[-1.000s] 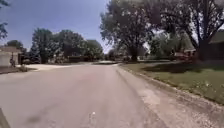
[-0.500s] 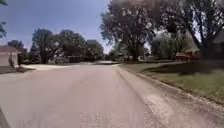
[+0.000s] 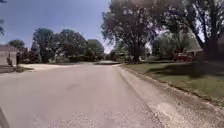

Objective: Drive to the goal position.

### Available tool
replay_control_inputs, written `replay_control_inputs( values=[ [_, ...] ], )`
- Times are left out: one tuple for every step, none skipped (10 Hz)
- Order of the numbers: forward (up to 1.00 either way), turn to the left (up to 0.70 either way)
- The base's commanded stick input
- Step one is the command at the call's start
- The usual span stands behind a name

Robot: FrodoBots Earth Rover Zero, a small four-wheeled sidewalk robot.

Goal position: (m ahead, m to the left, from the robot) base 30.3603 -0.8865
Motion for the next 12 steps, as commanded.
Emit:
replay_control_inputs(
  values=[
    [0.7, 0.0],
    [0.7, 0.0],
    [0.7, 0.0],
    [0.7, 0.0],
    [0.7, 0.0],
    [0.7, 0.0],
    [0.7, 0.0],
    [0.7, 0.0],
    [0.7, 0.0],
    [0.7, 0.0],
    [0.7, 0.0],
    [0.7, 0.0]
  ],
)
